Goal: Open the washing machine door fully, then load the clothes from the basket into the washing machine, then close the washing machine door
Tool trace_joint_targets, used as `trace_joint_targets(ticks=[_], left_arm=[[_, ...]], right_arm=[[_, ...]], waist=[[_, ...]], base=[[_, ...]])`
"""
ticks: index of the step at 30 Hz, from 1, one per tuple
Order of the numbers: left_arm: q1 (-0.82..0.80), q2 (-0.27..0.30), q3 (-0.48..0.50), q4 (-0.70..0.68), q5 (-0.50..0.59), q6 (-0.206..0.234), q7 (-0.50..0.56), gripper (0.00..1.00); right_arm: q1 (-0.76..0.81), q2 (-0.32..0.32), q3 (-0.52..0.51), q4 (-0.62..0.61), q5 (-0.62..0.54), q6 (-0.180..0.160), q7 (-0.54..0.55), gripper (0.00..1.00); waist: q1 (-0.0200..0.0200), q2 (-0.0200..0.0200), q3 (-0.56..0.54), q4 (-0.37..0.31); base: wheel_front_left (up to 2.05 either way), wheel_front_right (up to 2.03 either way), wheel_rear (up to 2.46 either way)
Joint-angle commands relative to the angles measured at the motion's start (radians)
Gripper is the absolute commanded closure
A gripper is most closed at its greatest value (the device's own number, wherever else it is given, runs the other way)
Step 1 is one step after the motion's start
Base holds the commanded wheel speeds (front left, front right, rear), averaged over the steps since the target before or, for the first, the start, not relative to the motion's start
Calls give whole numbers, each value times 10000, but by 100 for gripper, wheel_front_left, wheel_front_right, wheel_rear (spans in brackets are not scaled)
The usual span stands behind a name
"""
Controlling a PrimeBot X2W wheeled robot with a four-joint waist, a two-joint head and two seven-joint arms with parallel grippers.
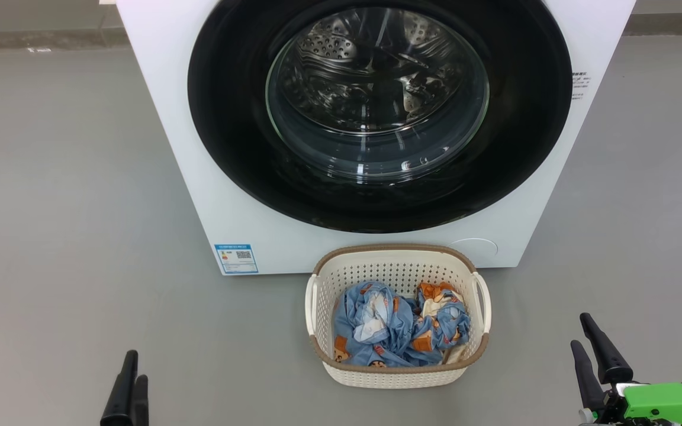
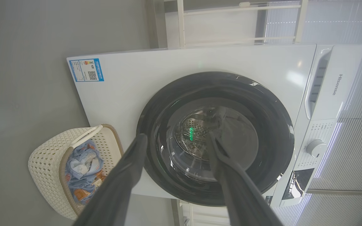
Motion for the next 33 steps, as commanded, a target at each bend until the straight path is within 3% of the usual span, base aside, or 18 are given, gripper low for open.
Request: trace_joint_targets(ticks=[1, 18, 33], left_arm=[[-220, 193, -11, -364, 218, -1, -71, 0], [-288, 407, -220, -594, 1966, -2, -545, 0], [-268, 620, -494, -698, 4172, -3, -987, 0]], right_arm=[[-307, -163, 53, -316, -152, 16, -105, 0], [-570, -458, 617, -401, -1578, 22, -592, 0], [-715, -737, 1251, -425, -3807, 28, -1036, 0]], waist=[[-3, 0, 9, 1], [-4, 0, -6, 25], [-4, 0, -80, 73]], base=[[0, 0, 0], [0, 0, 0], [0, 0, 0]])
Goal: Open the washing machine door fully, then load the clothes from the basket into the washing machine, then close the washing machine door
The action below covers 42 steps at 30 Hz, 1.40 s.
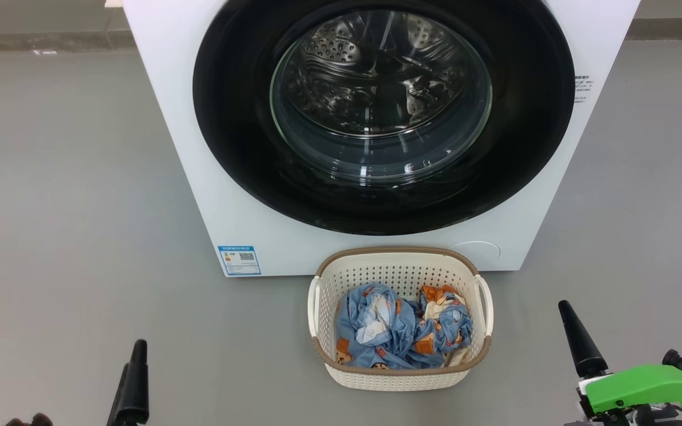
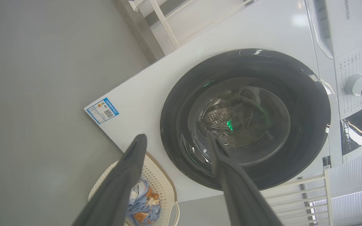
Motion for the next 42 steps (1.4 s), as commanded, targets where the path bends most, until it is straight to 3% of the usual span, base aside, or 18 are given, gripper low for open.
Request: trace_joint_targets(ticks=[1, 11, 42], left_arm=[[-266, 201, 64, -305, 414, -3, -121, 0], [-274, 302, -126, -259, 1985, -4, -445, 0], [-344, 576, -478, -426, 5156, -7, -1326, 0]], right_arm=[[-458, -182, 166, -251, -279, 26, -126, 0], [-552, -314, 546, -109, -1585, 31, -452, 0], [-830, -574, 1345, 35, -4564, 42, -1339, 0]], waist=[[0, 0, -7, 2], [0, 0, -27, 19], [0, 0, 20, 32]], base=[[0, 0, 0], [0, 0, 0], [0, 0, 0]])
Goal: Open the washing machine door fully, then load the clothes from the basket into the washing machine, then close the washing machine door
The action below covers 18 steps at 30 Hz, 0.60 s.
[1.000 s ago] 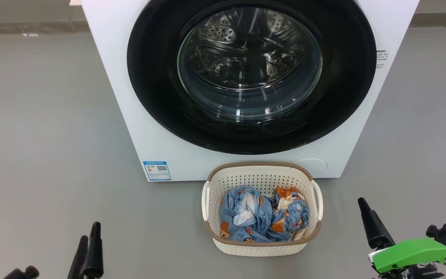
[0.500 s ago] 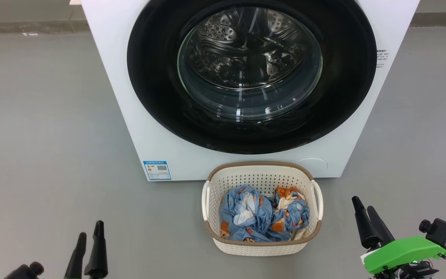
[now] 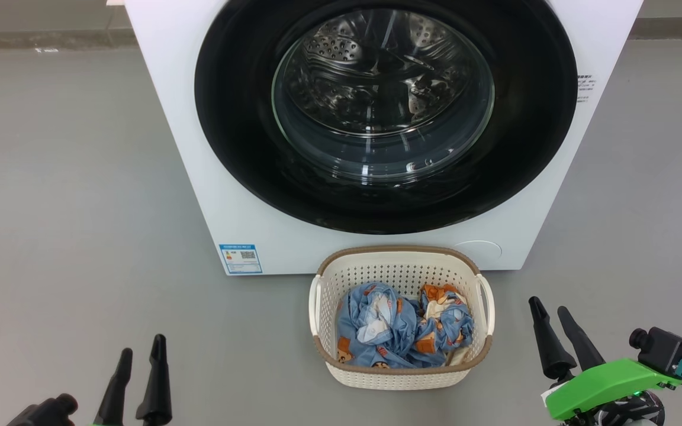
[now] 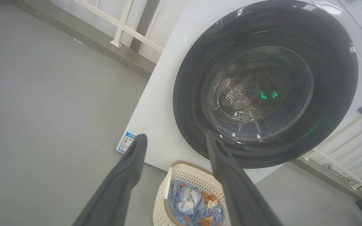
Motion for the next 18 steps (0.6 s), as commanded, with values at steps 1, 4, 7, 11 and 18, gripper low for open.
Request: trace_joint_targets(ticks=[1, 4, 7, 11, 18], left_arm=[[-351, 214, 172, -340, 311, -5, -125, 0], [-357, 252, 134, -340, 626, -5, -213, 0], [-368, 292, 103, -339, 950, -5, -302, 0], [-403, 346, 64, -354, 1389, -6, -419, 0], [-423, 427, 11, -325, 2170, -6, -626, 0]], right_arm=[[-484, -182, 186, -216, -263, 43, -157, 0], [-497, -203, 281, -203, -567, 44, -245, 0], [-528, -226, 365, -190, -853, 45, -334, 0], [-580, -261, 475, -175, -1238, 46, -453, 0], [-636, -327, 674, -160, -1941, 49, -660, 0]], waist=[[0, 0, 5, 1], [0, 0, 18, -5], [0, 0, 39, -13], [0, 0, 68, -20], [0, 0, 43, -59]], base=[[0, 0, 0], [0, 0, 0], [0, 0, 0], [0, 0, 0], [0, 0, 0]])
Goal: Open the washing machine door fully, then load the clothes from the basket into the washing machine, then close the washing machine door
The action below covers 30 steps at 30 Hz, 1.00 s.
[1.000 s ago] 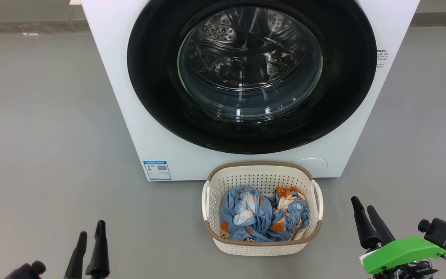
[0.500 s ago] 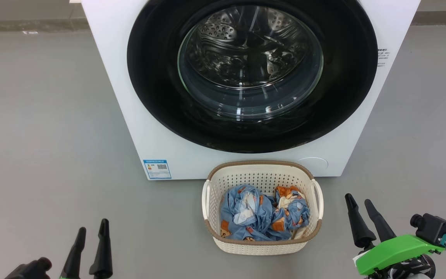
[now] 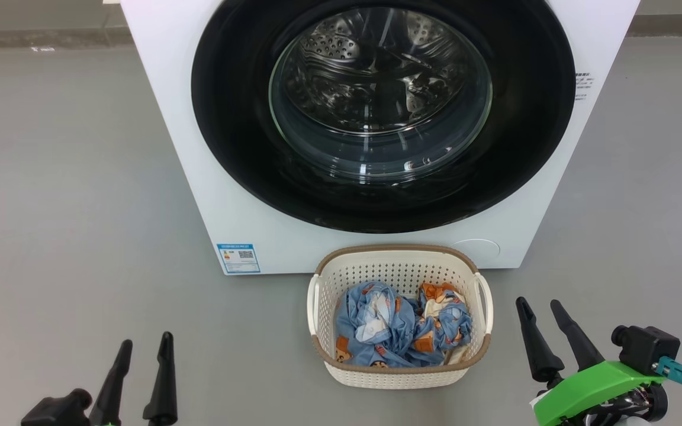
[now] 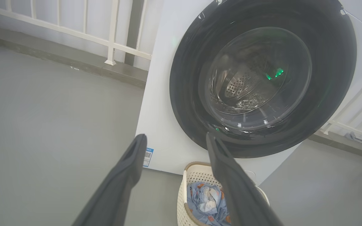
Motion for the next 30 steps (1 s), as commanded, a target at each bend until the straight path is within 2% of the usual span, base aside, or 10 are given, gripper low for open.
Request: trace_joint_targets(ticks=[1, 23, 30], left_arm=[[-394, 227, 212, -296, 430, -4, -178, 0], [-389, 419, 285, -3, 2408, -6, -797, 0], [-394, 338, 488, 162, 2229, -6, -807, 0]], right_arm=[[-535, -182, 271, -203, -404, 50, -203, 0], [-313, -262, 188, -236, -2453, 58, -825, 0], [-128, -172, -89, -233, -2485, 58, -835, 0]], waist=[[0, -1, -21, -11], [0, -1, -259, -102], [0, -1, -225, -185]], base=[[0, 0, 0], [0, 0, 0], [0, 0, 0]])
